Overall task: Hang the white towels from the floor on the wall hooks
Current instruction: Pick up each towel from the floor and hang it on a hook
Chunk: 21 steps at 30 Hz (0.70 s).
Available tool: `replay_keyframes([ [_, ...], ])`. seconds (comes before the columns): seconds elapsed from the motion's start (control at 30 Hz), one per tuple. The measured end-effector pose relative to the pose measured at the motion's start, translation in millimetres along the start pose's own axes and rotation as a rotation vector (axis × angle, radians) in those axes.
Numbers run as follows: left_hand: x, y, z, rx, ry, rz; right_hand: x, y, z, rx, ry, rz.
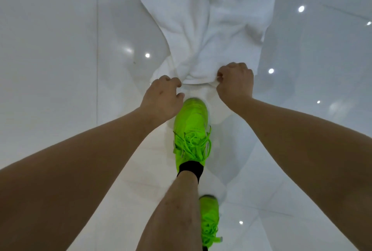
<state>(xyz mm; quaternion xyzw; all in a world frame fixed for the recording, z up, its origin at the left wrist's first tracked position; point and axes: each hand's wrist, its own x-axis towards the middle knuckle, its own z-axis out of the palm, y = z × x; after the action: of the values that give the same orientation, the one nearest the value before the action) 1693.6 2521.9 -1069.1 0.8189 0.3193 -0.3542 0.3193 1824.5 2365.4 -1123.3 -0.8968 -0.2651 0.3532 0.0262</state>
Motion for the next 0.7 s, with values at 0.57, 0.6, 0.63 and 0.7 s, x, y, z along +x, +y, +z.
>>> replay_keyframes([
  [0.57, -303, 377, -262, 0.033, 0.283, 0.440, -297, 13, -501, 0.847, 0.322, 0.083],
  [0.6, -332, 403, -267, 0.030, 0.335, 0.467, -330, 28, -525, 0.855, 0.341, 0.077],
  [0.63, -360, 427, -271, 0.049, 0.377, 0.497, -365, 44, -547, 0.850, 0.366, 0.070],
  [0.7, -421, 477, -276, 0.110, 0.435, 0.564, -440, 83, -584, 0.777, 0.444, 0.044],
])
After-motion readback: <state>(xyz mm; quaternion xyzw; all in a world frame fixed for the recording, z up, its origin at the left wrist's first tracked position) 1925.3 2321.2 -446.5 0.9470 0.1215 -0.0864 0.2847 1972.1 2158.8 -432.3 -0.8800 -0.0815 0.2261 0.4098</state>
